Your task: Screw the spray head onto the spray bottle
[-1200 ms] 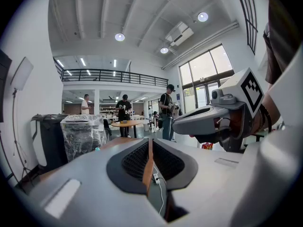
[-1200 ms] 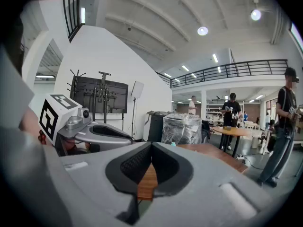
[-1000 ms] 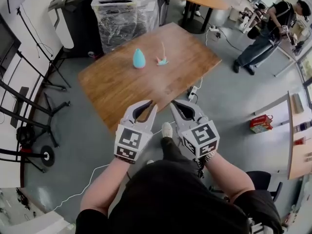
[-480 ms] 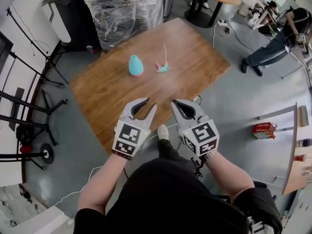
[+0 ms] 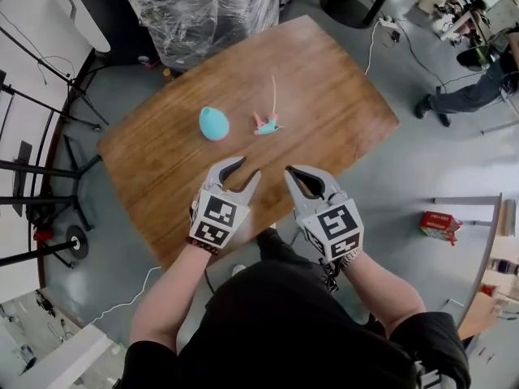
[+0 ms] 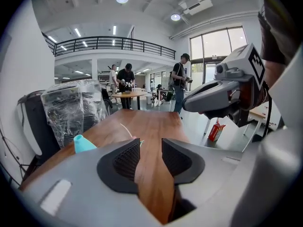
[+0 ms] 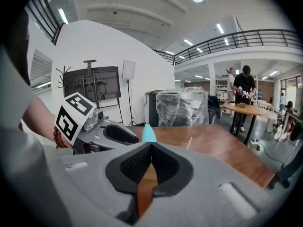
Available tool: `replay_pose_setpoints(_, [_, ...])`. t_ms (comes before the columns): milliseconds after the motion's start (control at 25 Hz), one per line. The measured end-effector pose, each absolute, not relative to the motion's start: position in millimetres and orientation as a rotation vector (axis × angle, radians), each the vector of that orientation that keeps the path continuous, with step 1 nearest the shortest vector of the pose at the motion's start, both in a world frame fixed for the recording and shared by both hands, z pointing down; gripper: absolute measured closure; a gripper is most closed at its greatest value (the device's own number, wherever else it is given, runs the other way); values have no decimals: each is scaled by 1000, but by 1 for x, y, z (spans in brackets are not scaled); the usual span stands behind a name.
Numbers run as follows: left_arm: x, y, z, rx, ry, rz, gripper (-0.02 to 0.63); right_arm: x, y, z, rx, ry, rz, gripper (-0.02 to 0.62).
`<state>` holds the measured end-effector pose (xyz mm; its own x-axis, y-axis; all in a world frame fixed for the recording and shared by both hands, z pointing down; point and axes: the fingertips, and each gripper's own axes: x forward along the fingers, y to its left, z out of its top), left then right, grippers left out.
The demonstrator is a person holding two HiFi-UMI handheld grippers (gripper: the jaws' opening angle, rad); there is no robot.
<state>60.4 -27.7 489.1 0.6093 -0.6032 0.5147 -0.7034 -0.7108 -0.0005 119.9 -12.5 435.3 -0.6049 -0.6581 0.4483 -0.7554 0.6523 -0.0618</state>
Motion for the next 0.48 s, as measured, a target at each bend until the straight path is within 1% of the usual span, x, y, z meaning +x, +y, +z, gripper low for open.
replay_pose_setpoints(160, [67, -55, 522, 2587, -1043, 833, 434, 129, -34, 448, 1056, -2476, 364, 601])
replay_pose_setpoints(480, [72, -92, 577, 2498, -959, 1007, 426, 141, -60, 471, 977, -2459, 407, 601])
